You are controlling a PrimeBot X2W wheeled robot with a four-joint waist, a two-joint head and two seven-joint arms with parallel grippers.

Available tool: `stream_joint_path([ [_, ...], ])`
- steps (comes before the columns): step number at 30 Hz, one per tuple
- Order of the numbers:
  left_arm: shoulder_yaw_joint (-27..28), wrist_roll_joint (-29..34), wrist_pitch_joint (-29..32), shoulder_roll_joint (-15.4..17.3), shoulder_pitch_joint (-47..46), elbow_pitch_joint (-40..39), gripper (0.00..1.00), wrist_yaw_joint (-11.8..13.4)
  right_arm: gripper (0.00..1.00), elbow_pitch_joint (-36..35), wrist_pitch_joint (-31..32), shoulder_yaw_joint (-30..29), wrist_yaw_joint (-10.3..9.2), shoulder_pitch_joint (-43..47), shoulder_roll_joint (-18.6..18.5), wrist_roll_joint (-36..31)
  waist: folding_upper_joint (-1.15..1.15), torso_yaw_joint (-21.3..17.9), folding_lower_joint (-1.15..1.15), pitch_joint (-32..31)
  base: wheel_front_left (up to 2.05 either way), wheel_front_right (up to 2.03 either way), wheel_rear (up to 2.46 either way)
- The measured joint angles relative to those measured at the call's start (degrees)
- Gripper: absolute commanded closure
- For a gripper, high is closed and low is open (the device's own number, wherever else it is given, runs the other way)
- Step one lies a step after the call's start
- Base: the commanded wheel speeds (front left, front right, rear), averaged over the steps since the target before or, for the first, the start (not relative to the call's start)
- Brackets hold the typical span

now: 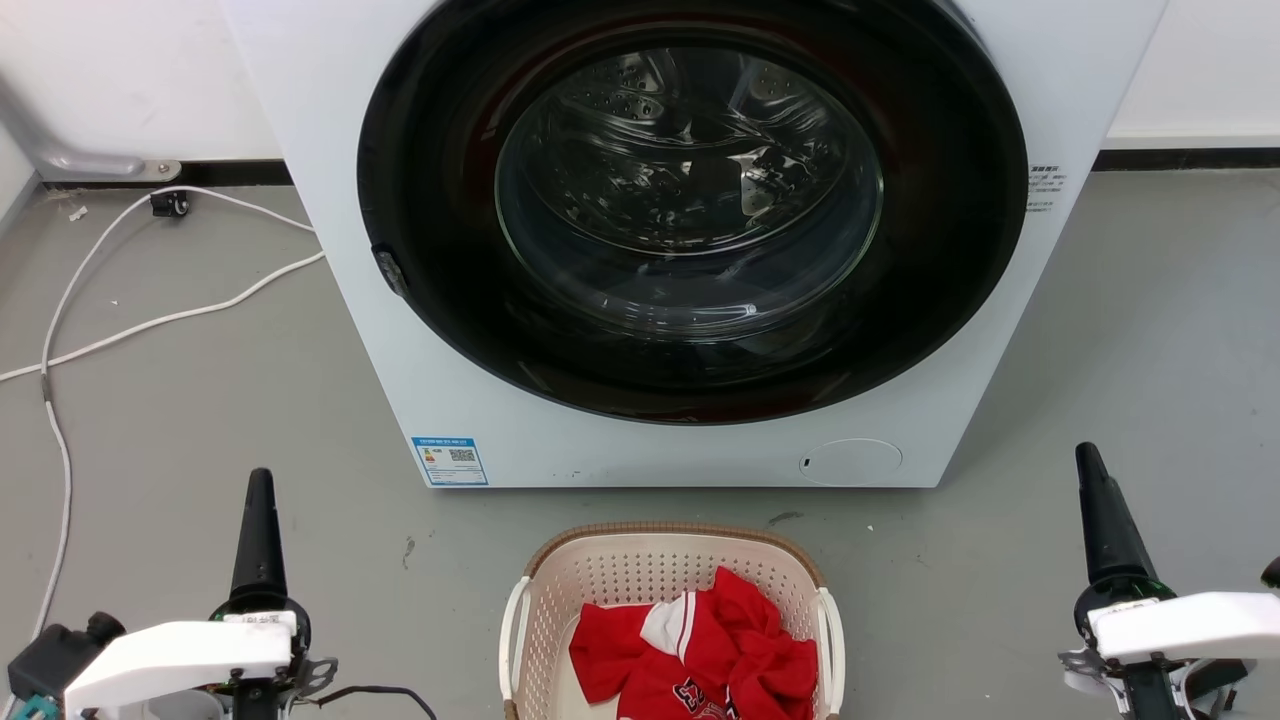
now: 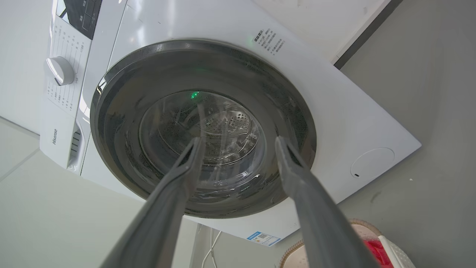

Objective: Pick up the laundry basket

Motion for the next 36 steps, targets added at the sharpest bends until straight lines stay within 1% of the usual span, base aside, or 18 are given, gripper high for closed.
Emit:
stream_joint_path([
  [5, -2.7, 8.7, -0.9, 0.0, 0.9, -4.4, 0.00, 2.0, 0.00, -2.3, -0.9, 0.1, 0.00, 0.1, 0.0, -8.9, 0.00, -0.1, 0.00, 0.1, 0.00, 0.00, 0.00],
  [9, -5.4, 14.4, -1.7, 0.0, 1.5, -6.7, 0.00, 3.2, 0.00, -3.7, -1.6, 0.6, 0.01, 0.3, 0.0, -14.9, 0.00, -0.2, 0.00, 0.1, 0.00, 0.00, 0.00],
  [15, -8.8, 21.9, -2.7, 0.0, 2.0, -8.6, 0.00, 3.2, 0.00, -5.3, -2.6, 1.6, 0.01, 1.0, 0.0, -22.3, 0.00, -0.3, 0.00, 0.1, 0.00, 0.00, 0.00],
  [21, -12.0, 30.8, -3.7, 0.1, 2.5, -10.1, 0.00, 2.4, 0.00, -5.8, -3.7, 2.3, 0.01, 1.5, 0.0, -28.2, 0.00, -0.4, 0.00, 0.2, 0.00, 0.00, 0.00],
  [27, -15.2, 38.8, -4.7, 0.2, 2.9, -10.6, 0.00, 2.7, 0.00, -5.8, -4.6, 2.5, 0.02, 2.2, 0.0, -34.0, 0.00, -0.4, 0.00, 0.2, 0.00, 0.00, 0.00],
  [30, -17.0, 41.9, -5.1, 0.8, 3.1, -10.5, 0.00, 4.0, 0.00, -5.6, -5.1, 2.8, 0.02, 2.7, 0.0, -36.1, 0.00, -0.5, 0.00, 0.2, 0.00, 0.00, 0.00],
  [36, -20.5, 46.0, -5.9, 2.5, 3.1, -9.3, 0.00, 6.3, 0.00, -4.7, -5.9, 3.1, 0.02, 3.0, 0.0, -39.6, 0.00, -0.5, 0.00, 0.2, 0.00, 0.00, 0.00],
])
